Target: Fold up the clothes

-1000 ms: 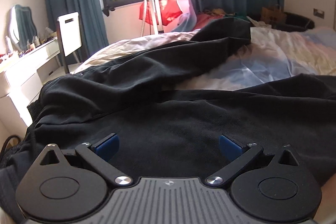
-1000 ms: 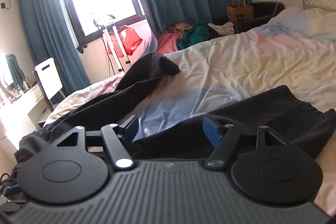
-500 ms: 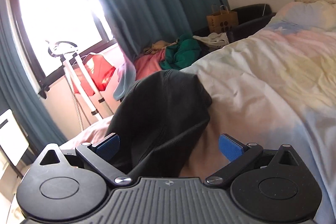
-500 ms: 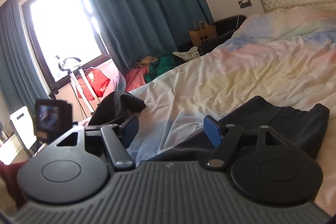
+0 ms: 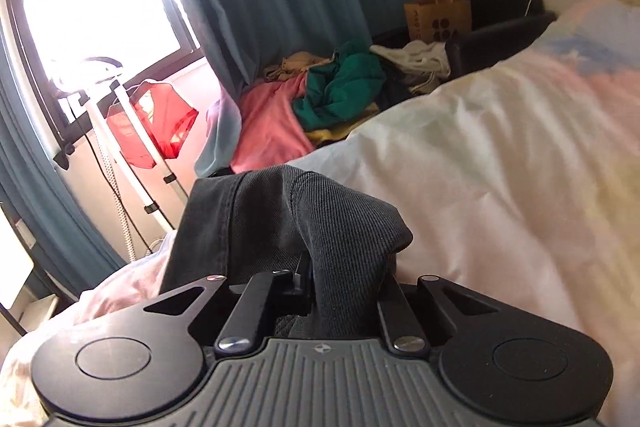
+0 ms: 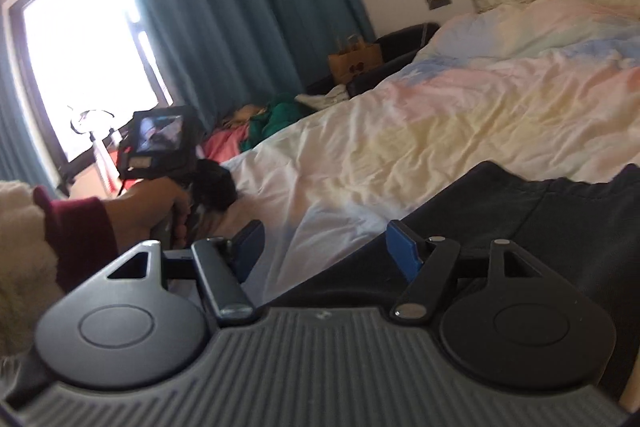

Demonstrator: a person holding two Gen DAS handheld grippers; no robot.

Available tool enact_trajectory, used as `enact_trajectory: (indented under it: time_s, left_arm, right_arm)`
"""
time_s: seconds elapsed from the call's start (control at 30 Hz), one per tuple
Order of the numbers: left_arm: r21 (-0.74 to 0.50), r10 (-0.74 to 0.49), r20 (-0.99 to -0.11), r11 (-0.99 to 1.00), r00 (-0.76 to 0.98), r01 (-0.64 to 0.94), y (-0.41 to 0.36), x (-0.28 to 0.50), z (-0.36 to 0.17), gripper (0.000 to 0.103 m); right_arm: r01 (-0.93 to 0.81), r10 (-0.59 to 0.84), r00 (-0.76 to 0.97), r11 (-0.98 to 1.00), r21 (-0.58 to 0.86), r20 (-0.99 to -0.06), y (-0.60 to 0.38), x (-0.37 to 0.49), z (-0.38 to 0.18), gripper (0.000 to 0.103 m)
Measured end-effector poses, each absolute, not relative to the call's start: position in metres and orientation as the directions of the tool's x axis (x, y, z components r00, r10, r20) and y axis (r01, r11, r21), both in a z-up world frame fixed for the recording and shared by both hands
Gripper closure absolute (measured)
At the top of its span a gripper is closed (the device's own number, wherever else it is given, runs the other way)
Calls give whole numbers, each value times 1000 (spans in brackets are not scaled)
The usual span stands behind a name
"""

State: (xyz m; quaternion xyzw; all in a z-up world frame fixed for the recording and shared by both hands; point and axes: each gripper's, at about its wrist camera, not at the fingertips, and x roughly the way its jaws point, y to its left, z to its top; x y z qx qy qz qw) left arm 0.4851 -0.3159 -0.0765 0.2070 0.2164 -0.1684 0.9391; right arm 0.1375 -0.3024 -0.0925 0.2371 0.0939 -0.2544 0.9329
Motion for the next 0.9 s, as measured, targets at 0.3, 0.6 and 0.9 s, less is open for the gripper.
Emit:
enact_trajectory:
  time_s: [0.3, 0.6, 0.9]
  left_arm:
    - [171, -437, -487, 802, 756, 573, -310, 409, -54, 71]
    - [118, -436, -583, 789, 685, 603, -223, 298, -83, 26]
    - [-110, -333, -558, 937, 760, 330, -26, 175, -55, 20]
  right_arm:
    - [552, -493, 834, 724, 414, -249, -309, 115, -82, 31]
    - [535, -493, 843, 727, 430, -216, -315, 104, -74, 31]
    - [359, -246, 930, 769, 529, -274, -314, 113, -73, 31]
